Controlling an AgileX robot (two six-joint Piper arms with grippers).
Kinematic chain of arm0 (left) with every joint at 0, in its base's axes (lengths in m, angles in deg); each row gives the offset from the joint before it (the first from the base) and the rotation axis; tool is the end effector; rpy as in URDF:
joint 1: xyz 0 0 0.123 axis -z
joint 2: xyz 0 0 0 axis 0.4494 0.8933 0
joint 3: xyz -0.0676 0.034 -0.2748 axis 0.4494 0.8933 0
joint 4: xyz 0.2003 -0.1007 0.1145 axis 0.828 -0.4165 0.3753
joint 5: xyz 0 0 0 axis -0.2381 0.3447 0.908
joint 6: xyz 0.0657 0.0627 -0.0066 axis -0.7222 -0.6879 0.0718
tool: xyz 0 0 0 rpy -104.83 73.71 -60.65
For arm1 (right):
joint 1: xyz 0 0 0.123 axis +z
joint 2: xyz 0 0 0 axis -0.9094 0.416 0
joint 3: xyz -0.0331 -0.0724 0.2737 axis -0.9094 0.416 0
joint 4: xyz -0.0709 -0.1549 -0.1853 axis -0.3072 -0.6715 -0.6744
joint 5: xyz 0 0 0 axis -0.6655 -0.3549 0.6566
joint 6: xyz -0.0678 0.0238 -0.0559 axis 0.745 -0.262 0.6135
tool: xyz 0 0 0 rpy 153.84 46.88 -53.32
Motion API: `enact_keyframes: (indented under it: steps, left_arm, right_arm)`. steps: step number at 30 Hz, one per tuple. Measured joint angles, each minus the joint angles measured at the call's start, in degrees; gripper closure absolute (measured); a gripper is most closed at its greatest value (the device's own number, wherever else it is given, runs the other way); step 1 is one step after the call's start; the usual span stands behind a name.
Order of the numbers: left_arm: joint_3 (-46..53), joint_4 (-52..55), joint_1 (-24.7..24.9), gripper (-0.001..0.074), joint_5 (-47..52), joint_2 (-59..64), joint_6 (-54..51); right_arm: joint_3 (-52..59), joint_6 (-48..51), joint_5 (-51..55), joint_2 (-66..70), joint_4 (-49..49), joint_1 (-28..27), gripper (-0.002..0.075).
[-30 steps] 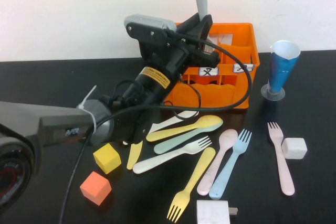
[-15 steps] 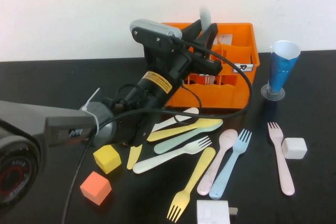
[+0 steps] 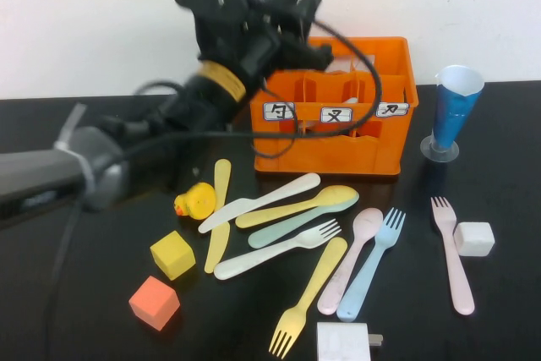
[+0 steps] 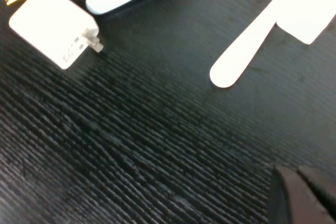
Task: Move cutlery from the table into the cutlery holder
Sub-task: Place the fork on the box, then pick up the spoon
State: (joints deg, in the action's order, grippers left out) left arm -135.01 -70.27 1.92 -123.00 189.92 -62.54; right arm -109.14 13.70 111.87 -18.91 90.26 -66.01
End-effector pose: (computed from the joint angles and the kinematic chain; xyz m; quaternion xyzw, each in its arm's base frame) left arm 0.3739 -0.2152 0.2885 0.1216 0.5874 -0.3174 0.7345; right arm 0.1350 0.0307 0.2657 -0.2810 0.8990 0.0917 0.3232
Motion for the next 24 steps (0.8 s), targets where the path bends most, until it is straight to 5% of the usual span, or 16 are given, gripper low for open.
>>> enact_keyframes:
  steps: [7, 14, 24]
  left_arm:
    - [0.00, 9.73, 0.00, 0.0713, 8.66, -10.09, -0.05]
    - [0.00, 15.30, 0.11, 0.0733, 21.23, -19.77, 1.55]
    - [0.43, 13.98, 0.11, 0.0734, 63.32, -35.56, 2.45]
  right_arm:
    - [0.00, -0.70, -0.98, 0.00, 0.00, 0.00, 0.0729]
    - [0.00, -0.10, -1.33, 0.00, 0.00, 0.00, 0.0729]
    - [0.00, 0.14, -6.21, 0.00, 0.00, 0.00, 0.0729]
